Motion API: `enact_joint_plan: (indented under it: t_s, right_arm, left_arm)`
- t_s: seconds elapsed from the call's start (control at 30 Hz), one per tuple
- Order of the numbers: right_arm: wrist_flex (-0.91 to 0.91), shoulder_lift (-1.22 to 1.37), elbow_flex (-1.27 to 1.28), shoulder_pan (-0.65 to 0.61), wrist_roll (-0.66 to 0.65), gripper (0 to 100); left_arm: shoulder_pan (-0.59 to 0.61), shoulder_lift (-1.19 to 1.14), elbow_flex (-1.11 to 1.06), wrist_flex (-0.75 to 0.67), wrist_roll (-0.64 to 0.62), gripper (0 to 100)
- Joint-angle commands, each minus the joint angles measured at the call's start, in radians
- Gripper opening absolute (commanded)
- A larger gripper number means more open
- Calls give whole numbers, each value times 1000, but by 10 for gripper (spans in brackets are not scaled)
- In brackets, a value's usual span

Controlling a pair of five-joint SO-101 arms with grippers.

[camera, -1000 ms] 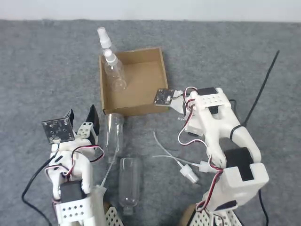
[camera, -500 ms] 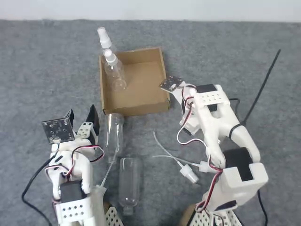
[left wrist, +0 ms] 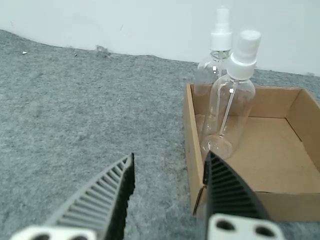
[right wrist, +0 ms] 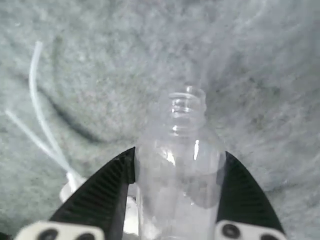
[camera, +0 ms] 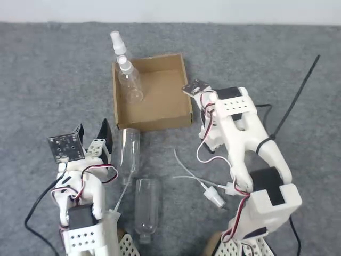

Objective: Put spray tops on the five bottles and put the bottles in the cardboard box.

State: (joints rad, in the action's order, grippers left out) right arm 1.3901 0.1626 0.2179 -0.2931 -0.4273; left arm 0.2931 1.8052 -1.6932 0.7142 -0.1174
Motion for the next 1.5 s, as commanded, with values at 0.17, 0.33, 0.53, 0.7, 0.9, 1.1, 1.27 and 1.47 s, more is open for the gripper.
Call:
enact_joint_plan:
  t_s: [0.17,0.33,0.53,0.7,0.9,1.1,1.27,1.47]
  right_arm:
    - [45,-159,-60,-56,127,181]
    - [54,-236,-29,-130,192,184]
    - [18,-272,-23,-194,272,184]
    - [18,-288,-8,-188,281,184]
    - [-4,-383,75,-194,282,184]
    - [-110,-535,239,-188,279,184]
    - [-162,-642,342,-186,279,183]
    - [-228,-740,451,-185,282,181]
  left_arm:
    - [-5,23,18,-32,6,212]
    - [-5,25,18,-32,6,212]
    - [-5,25,18,-32,6,212]
    - [-5,26,15,-32,6,212]
    - [-5,28,15,-32,6,212]
    - [-3,28,15,-31,6,212]
    - [-3,28,13,-31,6,212]
    - [-3,28,13,-31,8,212]
